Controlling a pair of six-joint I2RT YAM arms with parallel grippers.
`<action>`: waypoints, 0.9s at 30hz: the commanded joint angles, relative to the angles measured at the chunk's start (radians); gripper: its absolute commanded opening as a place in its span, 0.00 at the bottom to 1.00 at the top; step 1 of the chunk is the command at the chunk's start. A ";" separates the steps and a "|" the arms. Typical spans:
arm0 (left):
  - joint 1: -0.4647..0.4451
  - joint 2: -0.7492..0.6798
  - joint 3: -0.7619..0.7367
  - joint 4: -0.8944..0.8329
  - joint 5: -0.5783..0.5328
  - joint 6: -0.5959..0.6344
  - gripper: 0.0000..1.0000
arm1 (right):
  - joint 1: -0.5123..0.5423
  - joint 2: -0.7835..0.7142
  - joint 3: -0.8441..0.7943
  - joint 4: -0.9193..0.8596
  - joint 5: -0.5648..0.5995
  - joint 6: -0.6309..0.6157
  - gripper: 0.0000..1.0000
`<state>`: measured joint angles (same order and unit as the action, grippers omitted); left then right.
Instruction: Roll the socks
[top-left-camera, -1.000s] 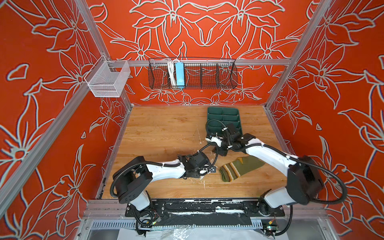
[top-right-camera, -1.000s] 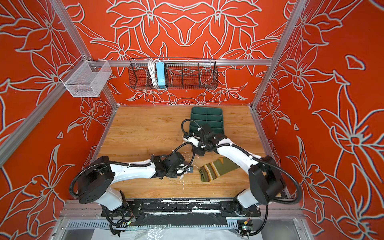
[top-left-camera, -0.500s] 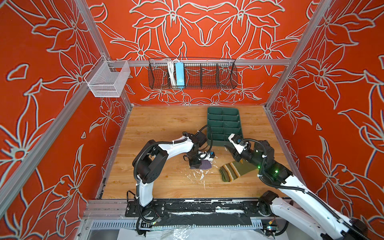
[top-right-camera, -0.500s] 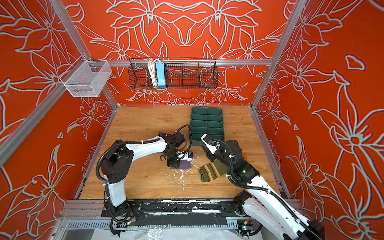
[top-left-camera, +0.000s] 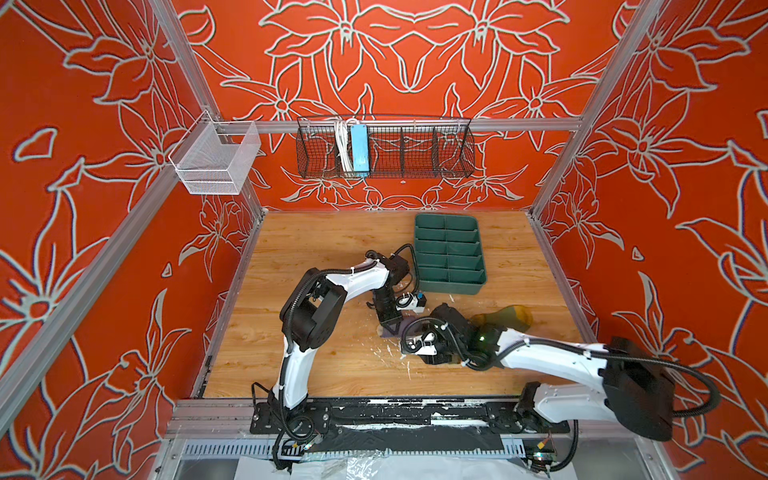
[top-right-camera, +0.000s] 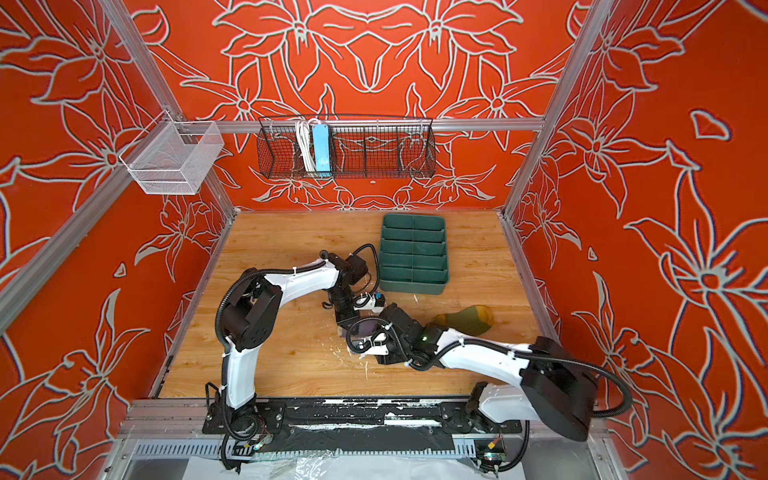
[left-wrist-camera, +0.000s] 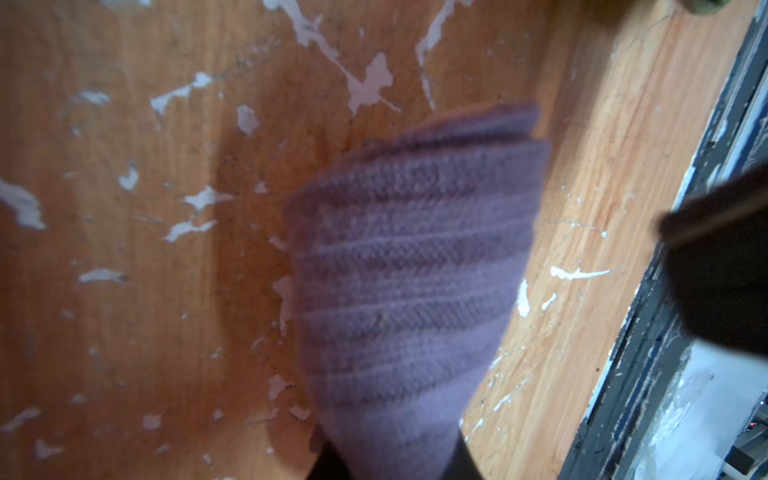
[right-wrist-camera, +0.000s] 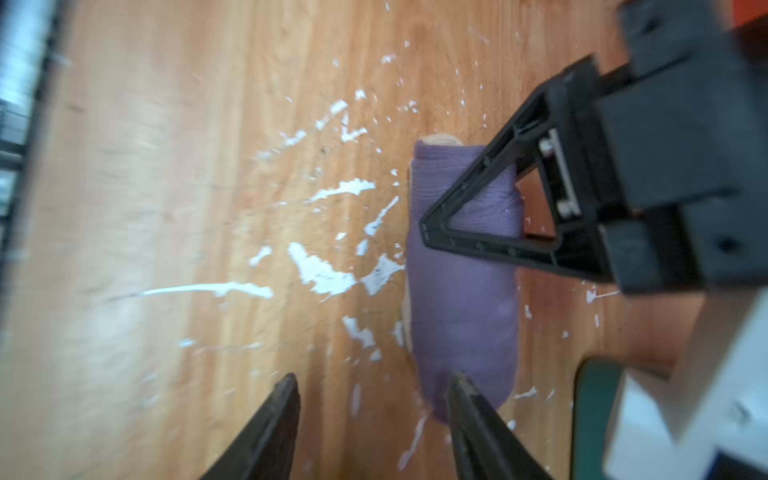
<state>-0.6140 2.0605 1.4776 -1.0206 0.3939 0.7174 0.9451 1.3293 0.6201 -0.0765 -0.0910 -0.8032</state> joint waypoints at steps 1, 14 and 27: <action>0.003 0.061 -0.023 -0.050 -0.016 0.007 0.01 | 0.000 0.085 0.051 0.181 0.089 -0.078 0.61; 0.003 0.070 -0.010 -0.067 -0.007 0.007 0.02 | -0.043 0.251 0.082 0.240 0.084 -0.094 0.60; 0.000 -0.044 -0.024 0.043 -0.049 -0.019 0.17 | -0.041 0.280 0.119 0.015 0.054 -0.076 0.12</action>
<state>-0.6056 2.0533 1.4784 -1.0161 0.3969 0.7094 0.9092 1.5940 0.7387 0.0666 -0.0174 -0.8864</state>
